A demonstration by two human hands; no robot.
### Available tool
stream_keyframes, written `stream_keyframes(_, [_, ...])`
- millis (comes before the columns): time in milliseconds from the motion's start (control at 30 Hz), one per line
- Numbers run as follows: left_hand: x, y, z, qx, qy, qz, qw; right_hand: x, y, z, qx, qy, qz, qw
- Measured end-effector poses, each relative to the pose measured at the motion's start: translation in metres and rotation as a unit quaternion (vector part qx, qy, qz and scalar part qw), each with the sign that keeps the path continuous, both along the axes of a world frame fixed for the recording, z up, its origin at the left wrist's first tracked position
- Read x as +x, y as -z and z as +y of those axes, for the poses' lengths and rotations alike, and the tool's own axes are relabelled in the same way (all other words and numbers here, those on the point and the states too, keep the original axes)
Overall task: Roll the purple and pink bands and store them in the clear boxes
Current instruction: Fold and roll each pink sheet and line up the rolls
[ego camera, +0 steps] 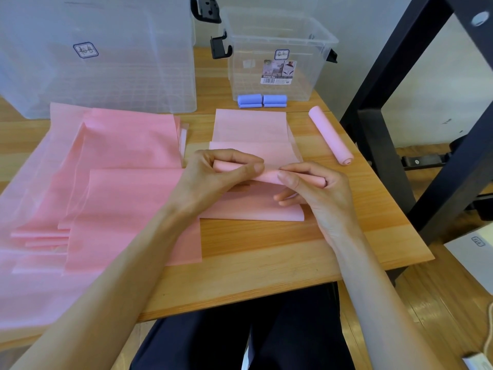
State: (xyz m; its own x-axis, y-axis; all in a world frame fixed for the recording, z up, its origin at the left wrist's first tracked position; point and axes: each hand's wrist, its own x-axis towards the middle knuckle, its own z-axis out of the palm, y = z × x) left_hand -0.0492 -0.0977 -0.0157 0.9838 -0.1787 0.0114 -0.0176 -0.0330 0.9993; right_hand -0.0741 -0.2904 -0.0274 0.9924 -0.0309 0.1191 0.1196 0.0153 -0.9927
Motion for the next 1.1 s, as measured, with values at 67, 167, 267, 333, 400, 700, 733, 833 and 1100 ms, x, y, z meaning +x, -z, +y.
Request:
stream_keyframes(67, [-0.0008, -0.0006, 0.0004, -0.001, 0.013, -0.012, 1.000, -0.0001, 0.0004, 0.0000, 0.001, 0.005, 0.006, 1.000])
stream_keyframes(167, [-0.0003, 0.0001, -0.0002, 0.004, 0.015, -0.018, 1.000, -0.0006, 0.0002, 0.0003, -0.001, 0.006, 0.008, 1.000])
stream_keyframes(267, [0.0014, 0.0008, 0.0003, 0.001, 0.000, -0.001, 1.000, -0.0008, -0.0005, 0.0010, -0.004, -0.005, -0.002, 1.000])
stream_keyframes(333, [0.0015, 0.0009, 0.0002, -0.006, -0.003, 0.017, 1.000, -0.0011, -0.0007, 0.0014, -0.007, -0.007, -0.007, 1.000])
stream_keyframes(400, [0.0011, 0.0009, -0.0005, -0.006, -0.003, 0.020, 1.000, -0.0011, -0.0005, 0.0010, -0.009, -0.004, -0.008, 1.000])
stream_keyframes(700, [0.0012, 0.0006, 0.0002, 0.012, -0.002, -0.015, 1.000, -0.0013, -0.0011, 0.0015, -0.005, 0.003, 0.008, 1.000])
stream_keyframes(733, [0.0015, 0.0005, 0.0002, 0.012, -0.007, -0.008, 1.000, -0.0013, -0.0015, 0.0016, -0.005, 0.000, 0.005, 1.000])
stream_keyframes(833, [0.0018, 0.0003, 0.0004, 0.002, -0.012, 0.018, 1.000, -0.0017, -0.0022, 0.0018, -0.004, -0.010, -0.002, 1.000])
stream_keyframes(1100, [0.0003, -0.0009, -0.0011, 0.006, 0.009, -0.014, 1.000, -0.0017, -0.0009, 0.0009, -0.006, 0.012, 0.011, 1.000])
